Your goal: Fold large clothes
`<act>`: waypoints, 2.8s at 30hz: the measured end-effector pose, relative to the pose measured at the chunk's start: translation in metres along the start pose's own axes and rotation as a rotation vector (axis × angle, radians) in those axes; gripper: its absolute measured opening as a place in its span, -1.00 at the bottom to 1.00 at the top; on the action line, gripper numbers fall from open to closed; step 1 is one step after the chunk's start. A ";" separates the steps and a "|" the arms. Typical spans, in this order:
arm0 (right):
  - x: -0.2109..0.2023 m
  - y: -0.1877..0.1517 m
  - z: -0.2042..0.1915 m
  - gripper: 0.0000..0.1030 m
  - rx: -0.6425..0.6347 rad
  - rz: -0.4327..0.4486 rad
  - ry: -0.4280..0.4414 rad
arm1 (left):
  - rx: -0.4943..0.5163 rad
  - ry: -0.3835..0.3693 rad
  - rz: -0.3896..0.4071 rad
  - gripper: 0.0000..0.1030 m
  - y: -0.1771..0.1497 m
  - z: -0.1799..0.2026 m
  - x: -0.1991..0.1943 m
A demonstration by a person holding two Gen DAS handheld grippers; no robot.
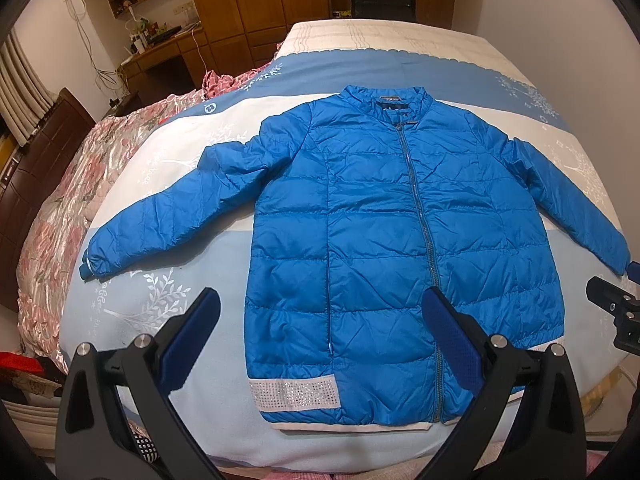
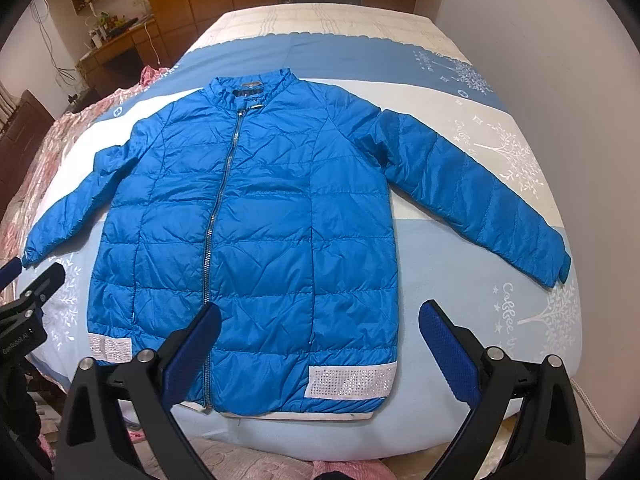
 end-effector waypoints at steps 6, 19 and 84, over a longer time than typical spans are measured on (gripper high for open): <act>0.000 0.000 0.000 0.92 0.000 0.000 -0.001 | 0.001 -0.001 0.000 0.94 0.000 0.000 0.000; 0.000 0.000 0.000 0.92 0.000 0.000 -0.001 | 0.001 -0.001 0.000 0.94 0.000 0.000 0.000; 0.002 0.018 0.146 0.92 0.207 0.107 -0.085 | 0.268 -0.057 0.062 0.94 0.071 0.140 0.010</act>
Point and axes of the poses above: each gripper's, at about its wrist camera, not at the fingertips, and x roughly the way its jaws point, z to its right, y to its top, the point moved 9 cm from there along x, roughly the way its jaws point, and after that the axes turned 4 degrees about x, right-handed, at the moved point
